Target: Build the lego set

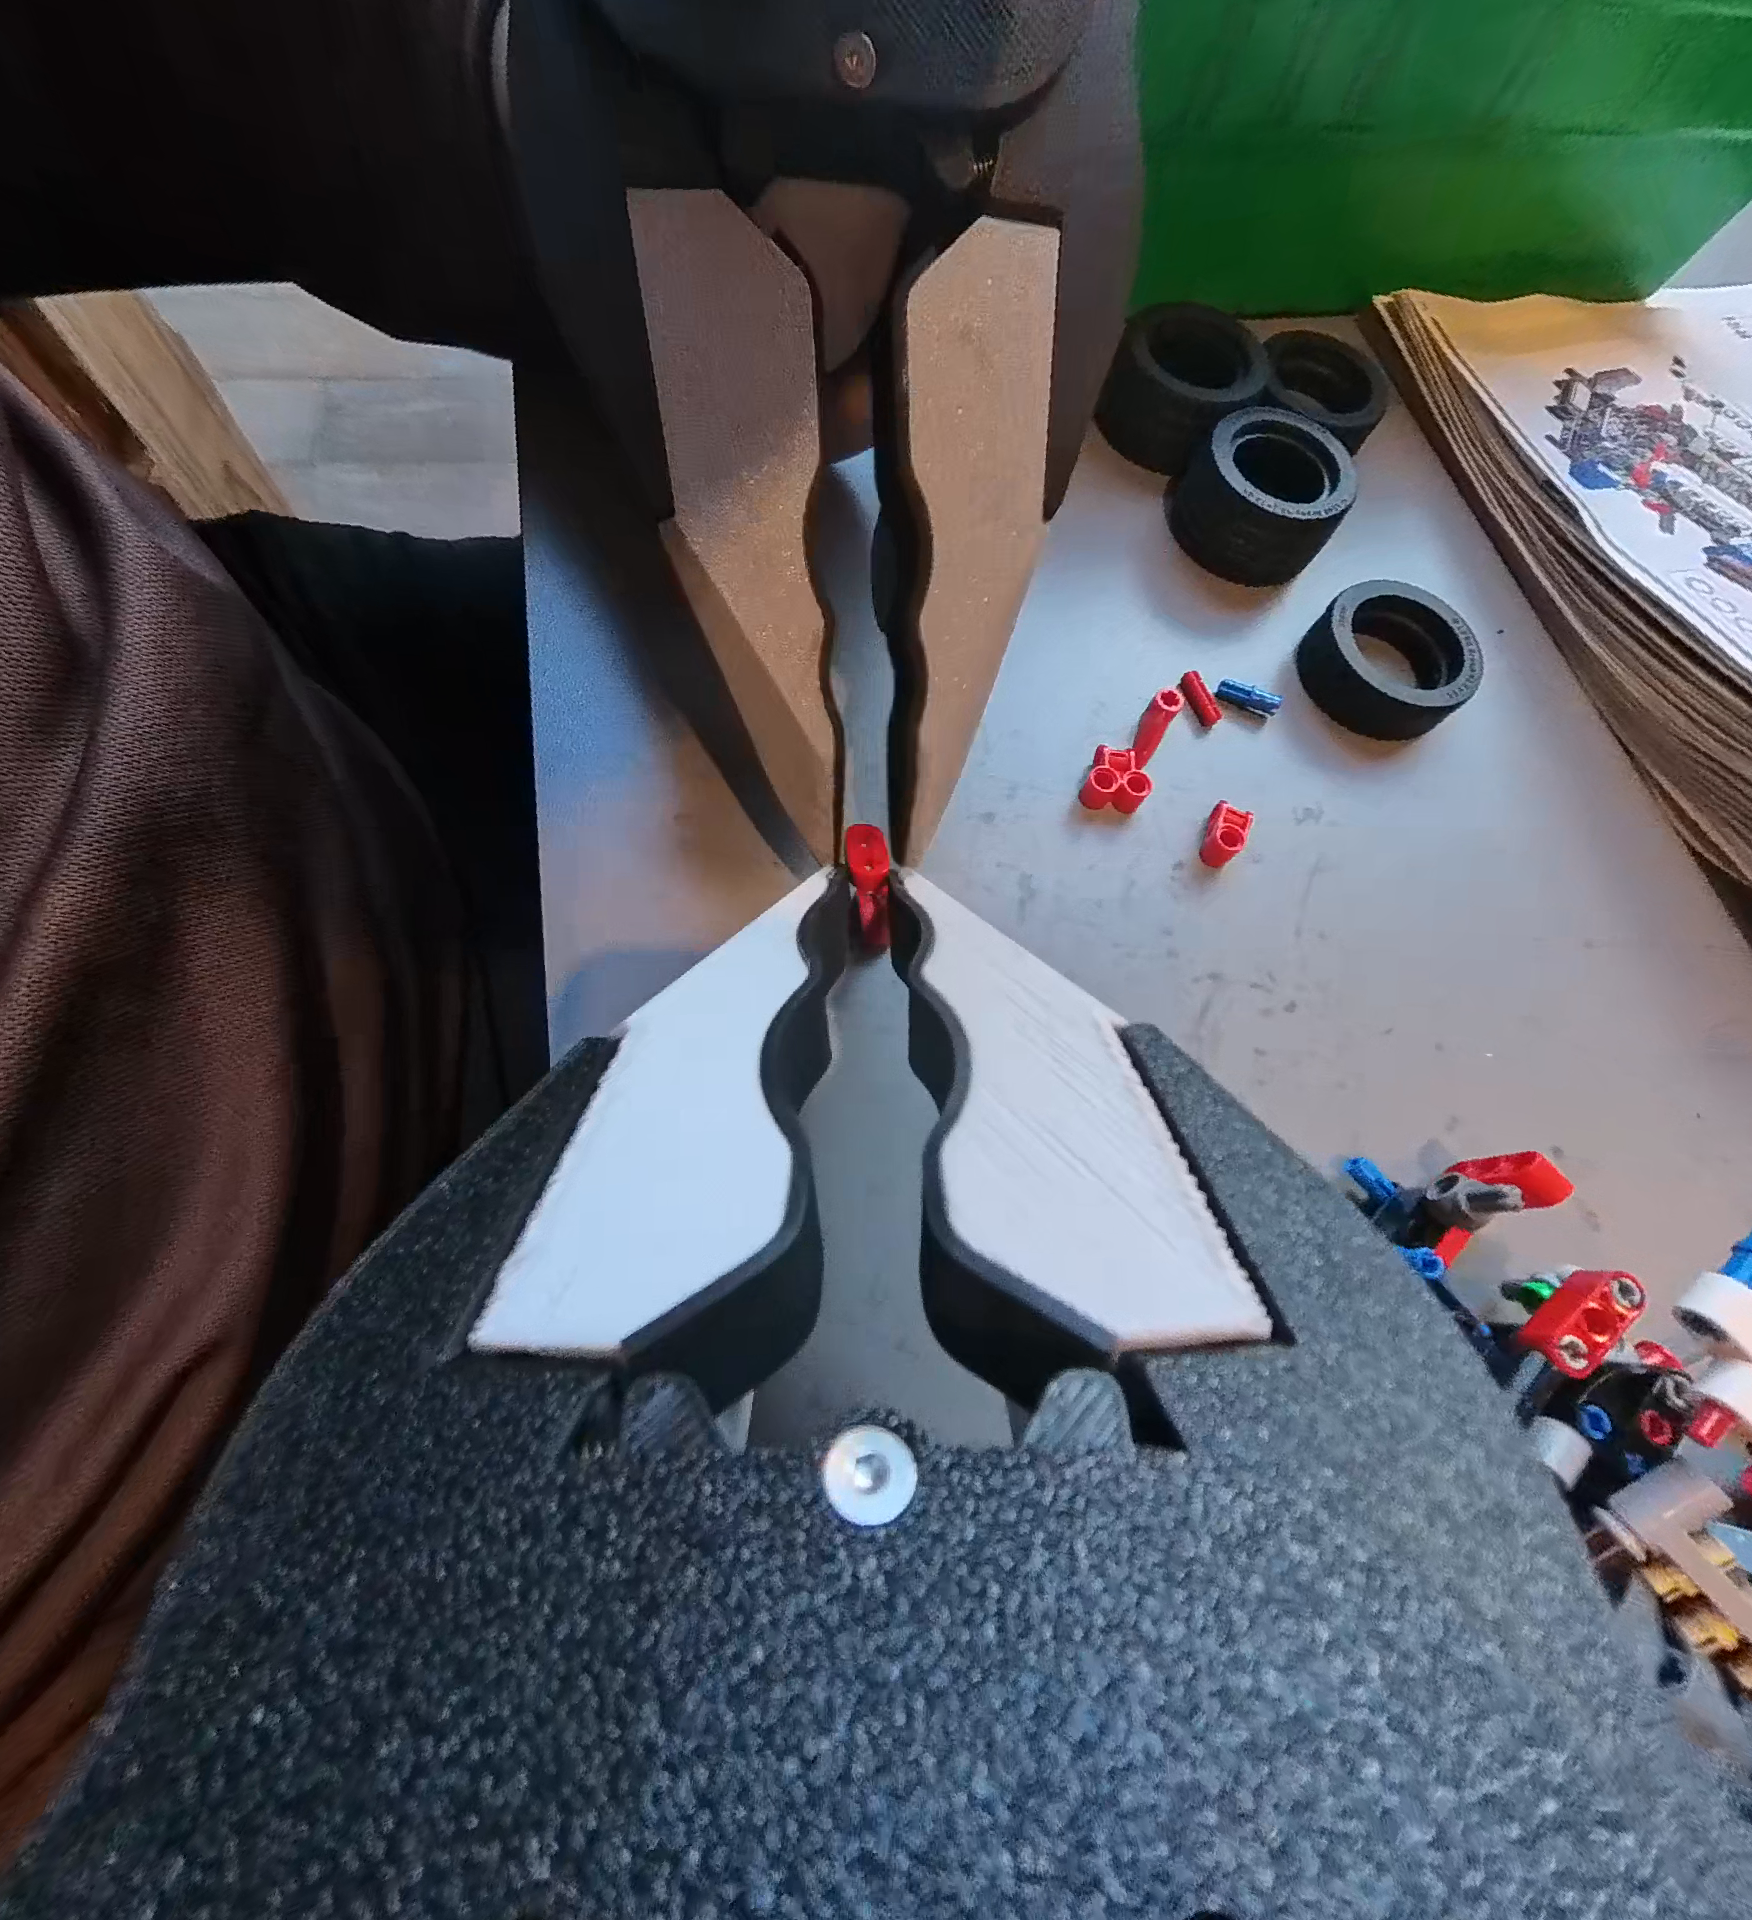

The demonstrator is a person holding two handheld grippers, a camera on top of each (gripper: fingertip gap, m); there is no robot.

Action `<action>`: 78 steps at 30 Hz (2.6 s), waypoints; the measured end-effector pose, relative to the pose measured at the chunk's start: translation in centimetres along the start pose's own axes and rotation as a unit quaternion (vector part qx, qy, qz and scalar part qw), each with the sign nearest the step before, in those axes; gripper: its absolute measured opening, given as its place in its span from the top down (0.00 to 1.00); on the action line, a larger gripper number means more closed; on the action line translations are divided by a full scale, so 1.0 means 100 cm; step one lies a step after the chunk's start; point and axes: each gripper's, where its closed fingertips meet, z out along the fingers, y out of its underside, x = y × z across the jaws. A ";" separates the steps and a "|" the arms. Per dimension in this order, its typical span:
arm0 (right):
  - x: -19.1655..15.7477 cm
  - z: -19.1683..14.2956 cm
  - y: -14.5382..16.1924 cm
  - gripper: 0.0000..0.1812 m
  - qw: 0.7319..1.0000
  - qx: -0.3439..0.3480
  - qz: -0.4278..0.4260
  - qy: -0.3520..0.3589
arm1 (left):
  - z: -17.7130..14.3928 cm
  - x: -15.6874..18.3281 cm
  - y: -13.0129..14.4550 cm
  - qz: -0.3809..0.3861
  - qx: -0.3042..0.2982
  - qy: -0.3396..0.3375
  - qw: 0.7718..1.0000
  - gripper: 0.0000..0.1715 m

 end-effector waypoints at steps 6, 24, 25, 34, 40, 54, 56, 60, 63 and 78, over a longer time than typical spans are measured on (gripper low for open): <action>0.000 -0.001 -0.002 0.96 1.000 0.011 0.009 -0.007 | -0.001 0.002 -0.003 0.001 0.021 0.011 1.000 0.97; 0.001 -0.001 0.000 0.96 1.000 0.004 -0.003 -0.001 | 0.002 0.000 -0.002 0.018 -0.007 0.003 1.000 0.98; 0.002 -0.001 0.000 0.96 1.000 0.005 -0.001 -0.001 | 0.002 -0.001 -0.002 0.019 -0.006 0.002 1.000 0.98; 0.002 0.004 0.006 0.96 1.000 -0.020 -0.010 0.005 | 0.005 -0.002 0.005 0.027 -0.020 -0.004 0.999 0.97; 0.004 0.004 0.005 0.96 1.000 -0.017 -0.002 0.004 | 0.005 -0.004 0.004 0.021 -0.015 -0.004 1.000 0.98; 0.005 0.006 0.008 0.96 1.000 -0.027 0.004 0.000 | 0.006 -0.005 0.006 0.020 -0.021 -0.009 1.000 0.98; 0.005 0.007 0.008 0.96 1.000 -0.031 0.006 0.001 | 0.006 -0.006 0.007 0.021 -0.024 -0.011 0.999 0.98; 0.005 0.007 0.008 0.96 1.000 -0.031 0.007 -0.001 | 0.006 -0.006 0.007 0.020 -0.023 -0.010 0.999 0.98; 0.005 0.007 0.008 0.96 0.999 -0.031 0.009 -0.004 | 0.006 -0.006 0.007 0.019 -0.023 -0.009 1.000 0.98; 0.003 0.009 0.010 0.96 0.999 -0.036 0.007 -0.005 | 0.006 -0.006 0.008 0.033 -0.048 -0.010 0.998 0.98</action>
